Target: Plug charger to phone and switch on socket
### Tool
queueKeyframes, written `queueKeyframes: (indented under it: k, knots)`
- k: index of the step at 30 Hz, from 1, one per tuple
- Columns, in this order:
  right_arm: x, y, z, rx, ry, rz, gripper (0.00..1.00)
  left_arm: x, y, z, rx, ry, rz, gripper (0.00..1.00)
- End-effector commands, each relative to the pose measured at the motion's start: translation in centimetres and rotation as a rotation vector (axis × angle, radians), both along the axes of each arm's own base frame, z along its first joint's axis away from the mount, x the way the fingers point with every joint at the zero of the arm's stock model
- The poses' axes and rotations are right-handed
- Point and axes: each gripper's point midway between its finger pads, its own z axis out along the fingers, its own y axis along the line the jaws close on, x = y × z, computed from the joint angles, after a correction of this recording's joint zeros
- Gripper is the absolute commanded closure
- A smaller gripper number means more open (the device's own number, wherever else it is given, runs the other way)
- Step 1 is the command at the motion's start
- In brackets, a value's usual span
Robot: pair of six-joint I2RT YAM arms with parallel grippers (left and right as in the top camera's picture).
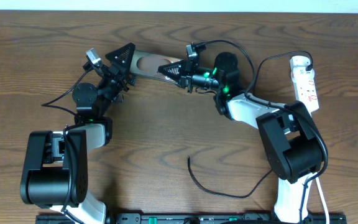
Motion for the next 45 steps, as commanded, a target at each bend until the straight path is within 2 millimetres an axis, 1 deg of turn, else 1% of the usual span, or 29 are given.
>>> queueKeyframes:
  k: [1, 9, 13, 15, 17, 21, 23, 24, 26, 27, 29, 30, 34, 35, 36, 40, 42, 45]
  knots:
    - [-0.7, 1.3, 1.2, 0.018, -0.022, 0.019, 0.99, 0.2, 0.4, 0.1, -0.023, 0.005, 0.019, 0.04]
    - [-1.2, 2.8, 1.2, 0.019, -0.018, -0.004, 0.99, 0.5, 1.0, 0.2, -0.076, 0.032, 0.049, 0.05]
    - [-1.1, 2.9, 1.2, 0.018, -0.017, -0.010, 0.99, 0.6, 1.0, 0.2, -0.087, 0.038, 0.048, 0.05]
    - [-1.0, 2.9, 0.8, 0.008, 0.000, -0.016, 0.99, 0.6, 1.0, 0.2, -0.087, 0.038, 0.048, 0.07]
    - [-0.9, 2.8, 0.4, -0.002, 0.017, -0.022, 0.99, 0.5, 1.0, 0.2, -0.087, 0.038, 0.048, 0.17]
    - [-0.8, 2.8, 0.1, -0.010, 0.025, -0.032, 0.99, 0.5, 0.9, 0.2, -0.086, 0.038, 0.044, 0.44]
    - [-0.7, 2.8, 0.1, -0.011, 0.025, -0.039, 0.99, 0.5, 0.9, 0.2, -0.086, 0.038, 0.044, 0.54]
    - [-0.6, 2.7, 0.1, -0.011, 0.025, -0.040, 0.99, 0.5, 0.9, 0.2, -0.086, 0.038, 0.044, 0.58]
    - [-0.6, 2.7, 0.1, -0.011, 0.025, -0.043, 0.99, 0.5, 0.9, 0.2, -0.086, 0.038, 0.044, 0.70]
    - [-0.6, 2.7, 0.1, -0.011, 0.024, -0.043, 0.99, 0.5, 0.9, 0.2, -0.086, 0.038, 0.044, 0.75]
    - [-0.6, 2.7, 0.1, -0.011, 0.025, -0.043, 0.99, 0.5, 0.9, 0.2, -0.086, 0.038, 0.044, 0.88]
    - [-0.6, 2.7, 0.1, -0.011, 0.025, -0.043, 0.99, 0.5, 0.9, 0.2, -0.086, 0.038, 0.044, 0.91]
    - [-0.6, 2.7, 0.1, -0.011, 0.025, -0.043, 0.99, 0.5, 0.9, 0.2, -0.086, 0.039, 0.043, 0.90]
    - [-0.6, 2.7, 0.1, -0.011, 0.025, -0.043, 0.99, 0.5, 0.9, 0.2, -0.086, 0.039, 0.042, 0.89]
    - [-0.6, 2.7, 0.1, -0.011, 0.025, -0.046, 0.99, 0.5, 0.8, 0.2, -0.085, 0.038, 0.039, 0.86]
    - [-0.3, 2.6, 0.1, -0.011, 0.024, -0.057, 0.99, 0.4, 0.6, 0.1, -0.082, 0.039, 0.026, 0.61]
    - [-0.1, 2.4, 0.1, -0.011, 0.024, -0.067, 0.99, 0.3, 0.5, 0.1, -0.081, 0.039, 0.020, 0.53]
    - [0.2, 2.1, 0.1, -0.011, 0.021, -0.076, 0.99, 0.3, 0.4, 0.1, -0.080, 0.039, 0.013, 0.35]
